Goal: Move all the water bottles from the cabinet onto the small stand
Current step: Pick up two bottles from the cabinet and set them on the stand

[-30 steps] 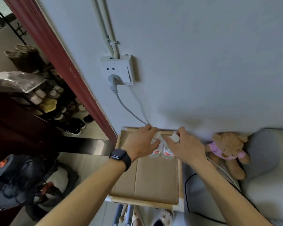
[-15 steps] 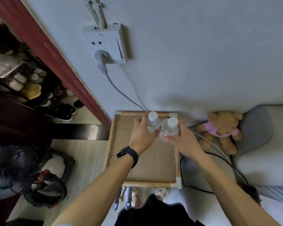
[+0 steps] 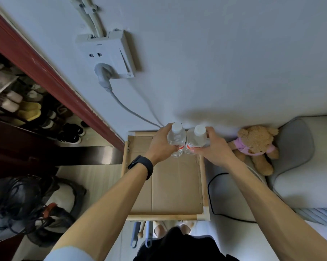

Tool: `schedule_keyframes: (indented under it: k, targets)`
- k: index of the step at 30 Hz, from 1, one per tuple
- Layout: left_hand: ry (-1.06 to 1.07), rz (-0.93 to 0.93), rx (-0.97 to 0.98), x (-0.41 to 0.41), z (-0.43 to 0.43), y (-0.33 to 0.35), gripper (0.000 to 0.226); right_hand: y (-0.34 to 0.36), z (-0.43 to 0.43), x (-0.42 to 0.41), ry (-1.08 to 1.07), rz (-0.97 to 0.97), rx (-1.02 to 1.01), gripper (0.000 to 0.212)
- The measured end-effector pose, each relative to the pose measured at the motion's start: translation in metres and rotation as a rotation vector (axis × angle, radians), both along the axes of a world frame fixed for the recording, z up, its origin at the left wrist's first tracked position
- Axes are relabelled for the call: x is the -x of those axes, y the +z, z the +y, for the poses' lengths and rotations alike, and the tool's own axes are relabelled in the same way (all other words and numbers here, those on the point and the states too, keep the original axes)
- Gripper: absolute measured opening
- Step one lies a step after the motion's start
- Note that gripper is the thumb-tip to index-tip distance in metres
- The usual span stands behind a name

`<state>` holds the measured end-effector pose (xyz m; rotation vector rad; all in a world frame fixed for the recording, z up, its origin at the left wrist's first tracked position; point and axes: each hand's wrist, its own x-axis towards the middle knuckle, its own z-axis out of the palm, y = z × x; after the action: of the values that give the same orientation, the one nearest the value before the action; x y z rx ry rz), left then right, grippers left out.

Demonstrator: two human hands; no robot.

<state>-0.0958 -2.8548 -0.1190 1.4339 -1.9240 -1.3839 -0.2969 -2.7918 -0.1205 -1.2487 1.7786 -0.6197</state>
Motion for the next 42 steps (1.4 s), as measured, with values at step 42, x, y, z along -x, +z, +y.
schedule_keyframes:
  k: [42]
  targets:
    - [-0.023, -0.124, -0.054, -0.008, -0.004, 0.008, 0.084, -0.007, -0.005, 0.001, 0.099, -0.018, 0.009, 0.085]
